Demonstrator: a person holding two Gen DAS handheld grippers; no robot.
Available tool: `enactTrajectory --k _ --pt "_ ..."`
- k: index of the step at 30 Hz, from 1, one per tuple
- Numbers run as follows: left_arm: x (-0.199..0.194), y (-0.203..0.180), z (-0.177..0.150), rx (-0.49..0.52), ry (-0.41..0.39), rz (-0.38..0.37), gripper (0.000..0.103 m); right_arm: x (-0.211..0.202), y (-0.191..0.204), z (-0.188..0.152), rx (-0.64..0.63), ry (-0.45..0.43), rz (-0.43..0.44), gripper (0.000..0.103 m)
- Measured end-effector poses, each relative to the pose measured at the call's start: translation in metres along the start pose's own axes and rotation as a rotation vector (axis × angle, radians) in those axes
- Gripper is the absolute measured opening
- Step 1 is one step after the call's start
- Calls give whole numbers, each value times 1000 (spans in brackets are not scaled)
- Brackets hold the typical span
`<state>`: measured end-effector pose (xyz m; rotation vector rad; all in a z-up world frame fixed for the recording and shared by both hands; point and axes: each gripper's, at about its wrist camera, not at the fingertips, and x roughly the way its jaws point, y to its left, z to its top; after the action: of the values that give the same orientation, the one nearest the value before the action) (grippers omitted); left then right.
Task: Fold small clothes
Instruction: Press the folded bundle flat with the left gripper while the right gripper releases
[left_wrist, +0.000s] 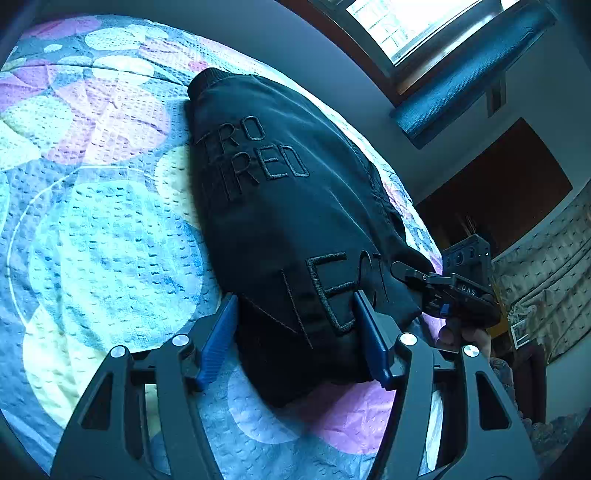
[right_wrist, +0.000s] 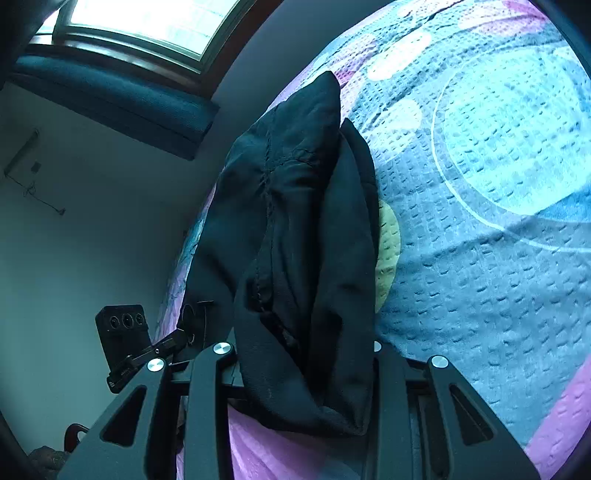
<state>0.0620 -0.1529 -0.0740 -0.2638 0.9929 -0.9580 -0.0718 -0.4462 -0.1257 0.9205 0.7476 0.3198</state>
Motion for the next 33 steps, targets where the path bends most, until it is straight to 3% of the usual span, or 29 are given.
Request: enactTrajectory --k 6,9,13,15,18,27,30,33 --pt "0 6 1 -18 -1 -28 67 0 -5 1 0 -8 25 32" --pt "-1 11 0 -62 10 -52 72 -3 -10 2 23 -11 69 40" --pt "-19 10 3 -94 -14 -69 77 -23 -8 6 30 -17 67 65" --pt "-30 11 9 -103 -34 -96 90 -40 -7 13 8 -59 44 68" --pt "-29 19 29 -98 -31 -85 92 -51 -17 35 34 -83 82 73" --pt "36 53 111 -124 8 -41 92 27 -34 119 36 39 73 73" --pt "53 66 125 -174 35 -51 92 47 -28 138 10 75 109 73" --pt "65 69 133 -157 43 -35 91 66 -25 150 2 101 106 73"
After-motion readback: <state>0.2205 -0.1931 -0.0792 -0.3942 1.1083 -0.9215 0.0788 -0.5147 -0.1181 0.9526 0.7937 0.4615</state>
